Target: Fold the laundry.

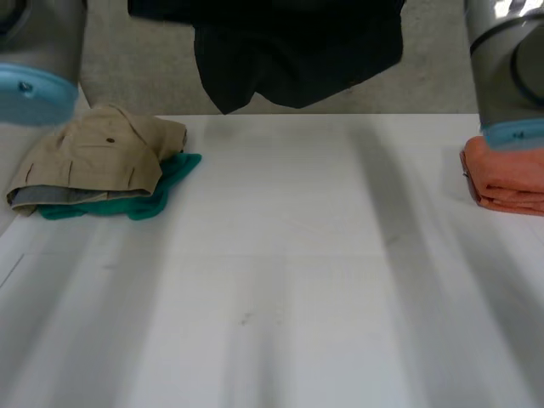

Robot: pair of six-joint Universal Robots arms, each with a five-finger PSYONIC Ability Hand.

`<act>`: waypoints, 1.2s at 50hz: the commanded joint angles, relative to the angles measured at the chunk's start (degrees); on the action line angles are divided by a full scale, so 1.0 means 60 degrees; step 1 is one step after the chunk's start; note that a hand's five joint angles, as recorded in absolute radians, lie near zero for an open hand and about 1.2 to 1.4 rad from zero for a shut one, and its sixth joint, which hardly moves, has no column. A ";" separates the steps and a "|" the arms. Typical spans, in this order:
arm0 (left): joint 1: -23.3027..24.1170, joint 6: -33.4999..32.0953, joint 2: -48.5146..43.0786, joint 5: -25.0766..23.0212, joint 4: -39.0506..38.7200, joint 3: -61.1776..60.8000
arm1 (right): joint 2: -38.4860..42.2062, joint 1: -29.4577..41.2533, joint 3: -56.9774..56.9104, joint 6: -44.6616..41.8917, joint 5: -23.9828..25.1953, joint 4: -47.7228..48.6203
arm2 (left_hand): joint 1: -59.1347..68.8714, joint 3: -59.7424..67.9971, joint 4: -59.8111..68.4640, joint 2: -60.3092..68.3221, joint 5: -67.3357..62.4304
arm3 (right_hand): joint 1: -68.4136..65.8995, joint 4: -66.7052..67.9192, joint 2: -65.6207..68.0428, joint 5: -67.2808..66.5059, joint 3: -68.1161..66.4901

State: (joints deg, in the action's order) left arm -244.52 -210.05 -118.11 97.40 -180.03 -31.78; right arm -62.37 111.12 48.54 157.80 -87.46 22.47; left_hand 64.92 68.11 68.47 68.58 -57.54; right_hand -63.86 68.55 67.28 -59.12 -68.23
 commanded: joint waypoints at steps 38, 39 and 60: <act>0.2125 -0.0557 0.2035 -0.0413 0.5410 -0.9296 | -0.1955 -0.1718 0.6633 -0.4958 0.2112 -1.0016 | 0.2514 0.1981 0.1921 0.1904 -0.2077 | -0.2691 0.1909 0.2119 -0.1814 -0.1961; 0.2096 -0.0572 0.1918 -0.0398 0.5395 -0.9091 | -0.1911 -0.1718 0.6531 -0.4855 0.2111 -0.9884 | 0.2514 0.1981 0.1921 0.1904 -0.2077 | -0.2691 0.1909 0.2119 -0.1814 -0.1961; 0.0866 -0.2094 -0.5434 0.0130 0.2203 0.1982 | 0.2496 -0.1103 0.2459 -0.1426 0.0632 -0.1448 | 0.2514 0.1981 0.1921 0.1904 -0.2077 | -0.2691 0.1909 0.2119 -0.1814 -0.1961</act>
State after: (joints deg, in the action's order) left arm -239.27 -218.78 -139.04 98.55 -165.51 -36.56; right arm -55.01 103.50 68.55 148.60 -81.06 0.83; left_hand 64.89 68.13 68.47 68.58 -57.77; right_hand -63.86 68.56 67.28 -59.12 -68.26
